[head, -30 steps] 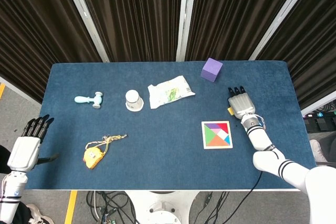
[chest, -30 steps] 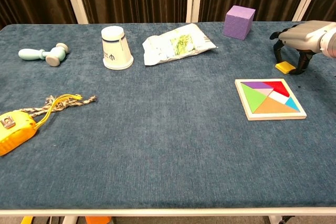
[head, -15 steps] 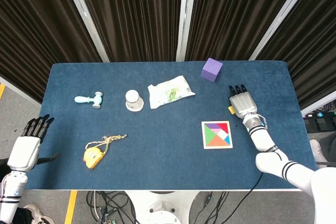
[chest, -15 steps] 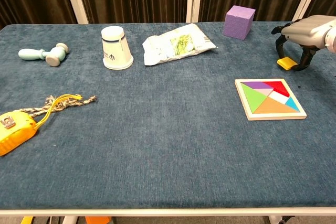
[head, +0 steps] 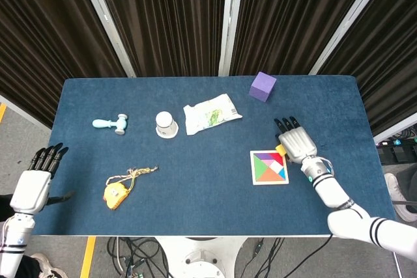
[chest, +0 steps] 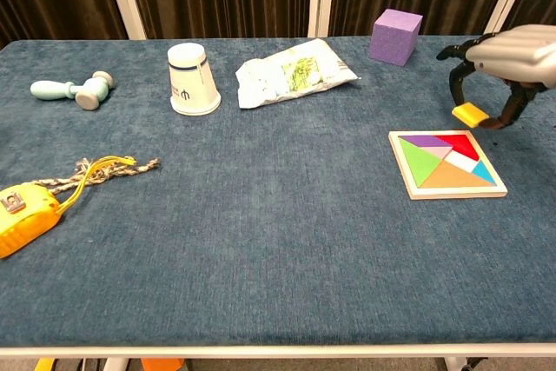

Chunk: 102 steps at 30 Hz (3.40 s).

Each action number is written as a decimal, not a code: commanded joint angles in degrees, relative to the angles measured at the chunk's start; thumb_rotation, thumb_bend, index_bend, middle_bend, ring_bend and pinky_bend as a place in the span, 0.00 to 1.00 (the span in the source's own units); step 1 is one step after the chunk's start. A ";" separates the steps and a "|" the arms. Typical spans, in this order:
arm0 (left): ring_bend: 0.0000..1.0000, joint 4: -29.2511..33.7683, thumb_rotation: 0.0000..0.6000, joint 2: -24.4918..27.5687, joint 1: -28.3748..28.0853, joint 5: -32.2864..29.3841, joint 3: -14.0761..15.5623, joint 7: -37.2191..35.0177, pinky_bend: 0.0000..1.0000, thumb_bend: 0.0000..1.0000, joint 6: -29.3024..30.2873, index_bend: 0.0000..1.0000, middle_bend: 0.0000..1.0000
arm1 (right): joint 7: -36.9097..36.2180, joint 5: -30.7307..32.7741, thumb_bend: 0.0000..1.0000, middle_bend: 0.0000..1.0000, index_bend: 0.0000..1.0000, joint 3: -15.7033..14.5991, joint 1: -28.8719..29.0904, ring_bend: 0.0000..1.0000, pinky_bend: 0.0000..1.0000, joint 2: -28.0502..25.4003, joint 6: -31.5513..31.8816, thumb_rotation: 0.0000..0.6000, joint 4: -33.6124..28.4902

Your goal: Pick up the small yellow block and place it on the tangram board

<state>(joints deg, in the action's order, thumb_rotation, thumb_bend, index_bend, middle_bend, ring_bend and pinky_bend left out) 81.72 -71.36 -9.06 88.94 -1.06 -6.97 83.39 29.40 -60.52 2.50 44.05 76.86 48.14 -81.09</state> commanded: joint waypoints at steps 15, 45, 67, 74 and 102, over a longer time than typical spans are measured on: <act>0.00 -1.08 1.00 -0.10 0.47 0.71 0.37 -2.70 0.00 0.00 1.01 0.04 0.00 | 6.70 -1.96 0.23 0.00 0.55 -3.15 -2.21 0.00 0.00 0.56 3.02 1.00 -5.68; 0.00 -2.40 1.00 -0.35 0.57 0.85 0.54 -4.85 0.00 0.00 0.93 0.04 0.00 | 11.15 0.82 0.23 0.00 0.52 -3.02 -0.70 0.00 0.00 1.58 2.42 1.00 -6.16; 0.00 -2.32 1.00 -0.36 0.48 1.19 0.58 -4.95 0.00 0.00 1.14 0.04 0.00 | 8.14 -1.26 0.20 0.00 0.11 -2.34 -1.39 0.00 0.00 0.76 4.91 1.00 -6.53; 0.00 -2.34 1.00 -0.43 0.48 1.18 0.53 -4.96 0.00 0.00 1.24 0.04 0.00 | 6.69 -3.18 0.23 0.00 0.07 -0.92 -1.45 0.00 0.00 3.99 6.35 1.00 -2.37; 0.00 -2.29 1.00 -0.47 0.06 1.30 0.82 -5.08 0.00 0.00 0.35 0.04 0.00 | -7.73 -9.04 0.77 0.00 0.42 -1.38 -5.64 0.00 0.00 0.83 4.32 1.00 -2.35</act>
<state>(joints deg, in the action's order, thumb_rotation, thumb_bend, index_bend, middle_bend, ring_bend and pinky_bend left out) 79.43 -71.83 -9.01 90.25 -0.24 -12.05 83.73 21.58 -69.68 1.03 38.40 77.56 52.62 -83.58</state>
